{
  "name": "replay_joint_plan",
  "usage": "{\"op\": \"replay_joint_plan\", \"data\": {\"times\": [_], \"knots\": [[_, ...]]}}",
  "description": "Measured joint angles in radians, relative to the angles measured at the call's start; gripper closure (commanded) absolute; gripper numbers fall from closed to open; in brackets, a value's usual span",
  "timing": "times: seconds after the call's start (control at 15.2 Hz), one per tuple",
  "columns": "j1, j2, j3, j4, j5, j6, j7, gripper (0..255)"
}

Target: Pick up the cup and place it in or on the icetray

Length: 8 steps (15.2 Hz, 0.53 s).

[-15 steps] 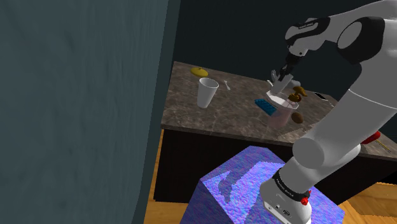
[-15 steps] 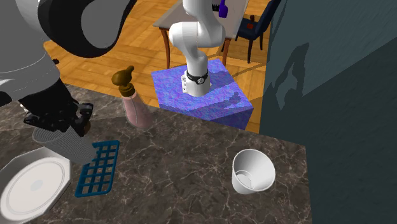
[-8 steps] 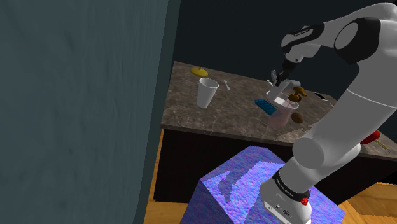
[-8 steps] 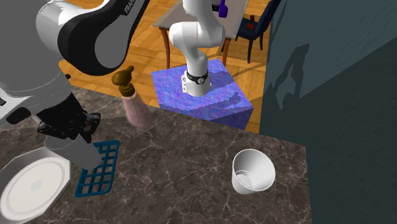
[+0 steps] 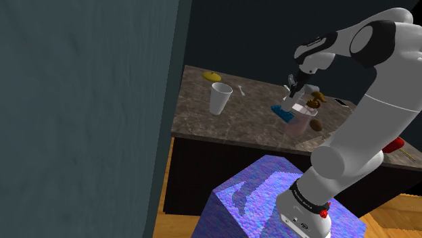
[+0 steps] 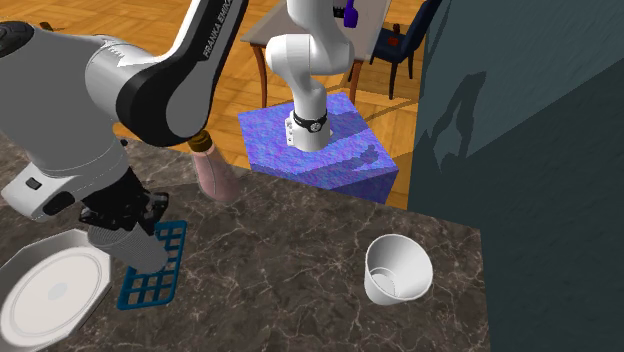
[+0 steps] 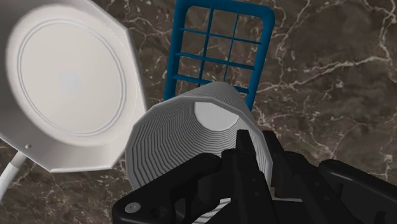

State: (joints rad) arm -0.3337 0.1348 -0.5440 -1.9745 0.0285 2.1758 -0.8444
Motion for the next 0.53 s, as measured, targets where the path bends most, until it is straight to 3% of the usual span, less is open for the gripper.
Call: {"op": "replay_joint_plan", "data": {"times": [0.53], "knots": [[-0.002, 0.015, 0.002, -0.021, 0.01, 0.034, -0.005, 255]]}}
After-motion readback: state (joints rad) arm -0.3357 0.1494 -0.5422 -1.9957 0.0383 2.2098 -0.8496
